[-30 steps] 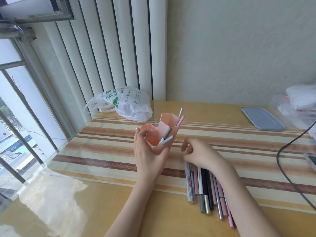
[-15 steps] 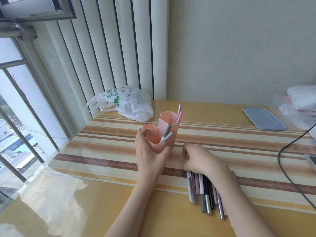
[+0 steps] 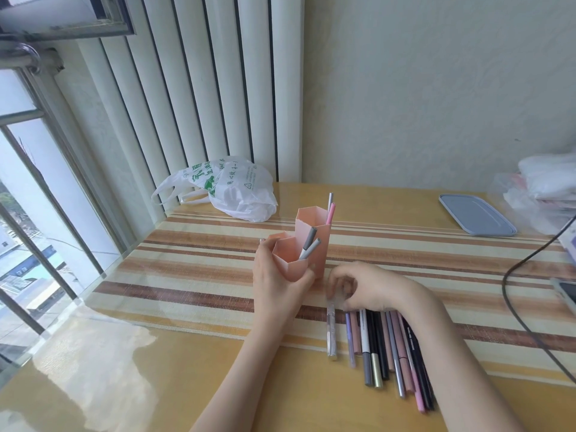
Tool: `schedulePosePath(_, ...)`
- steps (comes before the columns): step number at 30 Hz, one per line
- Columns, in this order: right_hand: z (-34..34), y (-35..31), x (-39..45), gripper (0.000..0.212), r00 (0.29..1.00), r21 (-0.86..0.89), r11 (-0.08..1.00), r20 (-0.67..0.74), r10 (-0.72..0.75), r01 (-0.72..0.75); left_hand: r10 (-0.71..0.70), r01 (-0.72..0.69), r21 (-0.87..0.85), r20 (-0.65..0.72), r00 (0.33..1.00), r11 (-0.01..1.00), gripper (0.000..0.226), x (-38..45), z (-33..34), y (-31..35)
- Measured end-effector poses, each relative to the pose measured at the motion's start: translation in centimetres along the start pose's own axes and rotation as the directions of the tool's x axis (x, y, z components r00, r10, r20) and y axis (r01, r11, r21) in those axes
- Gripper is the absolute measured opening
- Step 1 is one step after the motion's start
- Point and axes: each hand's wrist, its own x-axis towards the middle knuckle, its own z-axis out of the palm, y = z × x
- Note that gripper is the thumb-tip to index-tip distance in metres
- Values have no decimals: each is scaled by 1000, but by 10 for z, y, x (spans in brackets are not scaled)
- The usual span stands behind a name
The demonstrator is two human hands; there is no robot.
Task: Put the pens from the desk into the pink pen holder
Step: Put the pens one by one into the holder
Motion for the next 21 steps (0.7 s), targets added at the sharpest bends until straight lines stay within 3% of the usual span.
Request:
schedulePosePath(4,11,-9,6,56,996,-99,993,70,-63,70,-8,8,-6,-4,1000,1000,61,0,-1,-1)
schedulePosePath(8,17,-12,9,34,985,-61,987,99,-144,151,-24,24,-5,-17,1000,1000,58,0,-1,-1)
schedulePosePath(12,22,-13,11,33,979,-32,982,90,-181,185,-47,47,-5,-15,999,999,57,1,-1,-1)
schedulePosePath(17,16,-13,9,12,961,76,958,-4,-277,276,-59,59,-5,-51,997,998,58,2,-3,0)
schedulePosePath(21,-7,-9,-4,16,925,218,902,-162,-344,374,-47,46,-13,-60,997,999,63,4,-5,0)
